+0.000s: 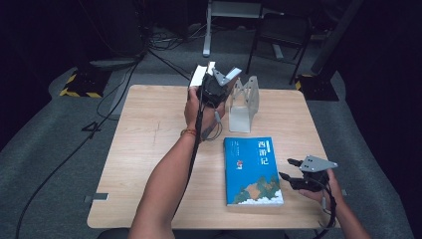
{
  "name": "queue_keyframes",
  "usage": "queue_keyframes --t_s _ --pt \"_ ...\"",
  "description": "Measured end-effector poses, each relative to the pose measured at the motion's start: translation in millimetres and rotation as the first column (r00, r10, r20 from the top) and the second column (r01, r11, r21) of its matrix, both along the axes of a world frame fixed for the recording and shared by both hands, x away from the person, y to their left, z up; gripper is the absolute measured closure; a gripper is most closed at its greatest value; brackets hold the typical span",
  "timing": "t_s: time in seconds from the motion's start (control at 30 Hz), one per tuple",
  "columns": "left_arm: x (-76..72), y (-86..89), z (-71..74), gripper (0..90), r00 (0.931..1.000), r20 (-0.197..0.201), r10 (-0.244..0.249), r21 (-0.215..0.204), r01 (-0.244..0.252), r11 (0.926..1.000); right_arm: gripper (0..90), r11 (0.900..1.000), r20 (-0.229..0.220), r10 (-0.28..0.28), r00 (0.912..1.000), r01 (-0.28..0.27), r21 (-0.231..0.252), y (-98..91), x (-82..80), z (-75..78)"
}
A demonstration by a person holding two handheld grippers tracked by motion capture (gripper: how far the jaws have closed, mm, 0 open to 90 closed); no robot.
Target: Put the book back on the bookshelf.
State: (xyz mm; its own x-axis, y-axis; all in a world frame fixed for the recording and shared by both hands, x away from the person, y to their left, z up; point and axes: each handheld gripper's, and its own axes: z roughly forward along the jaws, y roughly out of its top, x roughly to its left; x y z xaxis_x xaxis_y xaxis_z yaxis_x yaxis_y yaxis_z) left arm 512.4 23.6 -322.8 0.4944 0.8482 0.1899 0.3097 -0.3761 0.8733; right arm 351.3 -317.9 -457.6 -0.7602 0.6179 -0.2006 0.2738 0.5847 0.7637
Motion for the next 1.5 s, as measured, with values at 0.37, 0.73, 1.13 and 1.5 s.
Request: queue_keyframes --t_s 0.37,0.73,1.13,1.5 --pt "26.6 -12.5 4.0 72.8 0.9934 0.006 0.114 -0.18 -0.111 0.9773 40.3 1.0 -0.005 -0.004 1.0 0.004 0.001 -4.1 -0.2 -1.5" --pt "32.0 -20.1 -9.7 71.6 0.9841 -0.028 0.175 -0.23 -0.177 0.957 40.2 1.0 -0.002 0.0 1.0 0.0 0.0 -6.2 -2.7 -1.0" --pt "21.5 -6.1 4.0 61.1 0.9838 0.008 0.179 -0.138 -0.176 0.9746 39.6 0.9997 -0.008 0.017 0.9998 -0.017 -0.018 -0.9 -3.4 -2.4" --pt "16.0 11.4 3.5 52.3 0.9878 0.017 0.155 -0.121 -0.152 0.9809 39.1 0.9992 -0.015 0.024 0.9996 -0.025 -0.03 1.5 -3.0 -4.5"
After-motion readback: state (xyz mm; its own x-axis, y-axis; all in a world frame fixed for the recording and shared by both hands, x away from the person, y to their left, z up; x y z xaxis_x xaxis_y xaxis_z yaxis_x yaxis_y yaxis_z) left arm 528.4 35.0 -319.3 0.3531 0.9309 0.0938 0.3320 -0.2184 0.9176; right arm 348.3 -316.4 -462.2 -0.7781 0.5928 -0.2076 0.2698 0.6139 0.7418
